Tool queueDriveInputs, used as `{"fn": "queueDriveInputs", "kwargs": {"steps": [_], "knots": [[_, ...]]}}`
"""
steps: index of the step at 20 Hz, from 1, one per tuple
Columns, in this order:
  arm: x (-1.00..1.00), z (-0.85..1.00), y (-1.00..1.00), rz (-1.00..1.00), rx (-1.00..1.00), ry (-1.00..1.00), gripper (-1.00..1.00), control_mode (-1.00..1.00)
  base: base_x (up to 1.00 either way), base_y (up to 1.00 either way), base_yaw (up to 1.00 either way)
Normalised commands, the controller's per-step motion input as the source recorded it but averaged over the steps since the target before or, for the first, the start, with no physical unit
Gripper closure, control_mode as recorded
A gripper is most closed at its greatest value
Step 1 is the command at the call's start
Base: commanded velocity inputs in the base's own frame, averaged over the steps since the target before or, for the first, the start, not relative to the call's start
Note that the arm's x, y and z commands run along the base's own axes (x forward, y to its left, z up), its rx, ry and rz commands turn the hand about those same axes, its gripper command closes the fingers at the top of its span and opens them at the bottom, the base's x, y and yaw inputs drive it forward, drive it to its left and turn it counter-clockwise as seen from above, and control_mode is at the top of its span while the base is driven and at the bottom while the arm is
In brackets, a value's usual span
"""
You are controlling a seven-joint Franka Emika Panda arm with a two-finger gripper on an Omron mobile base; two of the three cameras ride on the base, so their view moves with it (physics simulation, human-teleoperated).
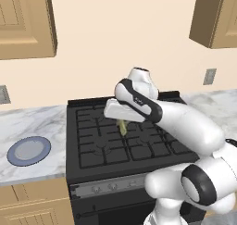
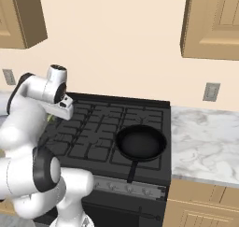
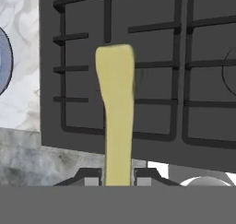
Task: Pick up the butter stick and place it in the pan. Then turn on the burner for the pan.
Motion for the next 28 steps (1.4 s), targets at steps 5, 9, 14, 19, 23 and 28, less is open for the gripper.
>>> {"fn": "queueDriveInputs", "kwargs": {"steps": [5,9,14,19,23,28], "knots": [[-0.09,0.11,-1.0,0.02,0.07,0.0,1.0,-1.0,0.0,0.0,0.0],[-0.01,0.04,-1.0,0.01,0.01,0.0,1.0,-1.0,0.0,0.0,0.0],[0.0,0.0,-0.96,0.0,0.0,0.0,1.0,-1.0,0.0,0.0,0.0],[0.0,0.0,-0.71,0.0,-0.07,0.0,1.0,-1.0,0.0,0.0,0.0],[0.0,-0.01,-0.5,0.0,-0.17,0.0,1.0,-1.0,0.0,0.0,0.0],[0.0,-0.06,-0.52,0.0,-0.17,0.0,1.0,-1.0,0.0,0.0,0.0]]}}
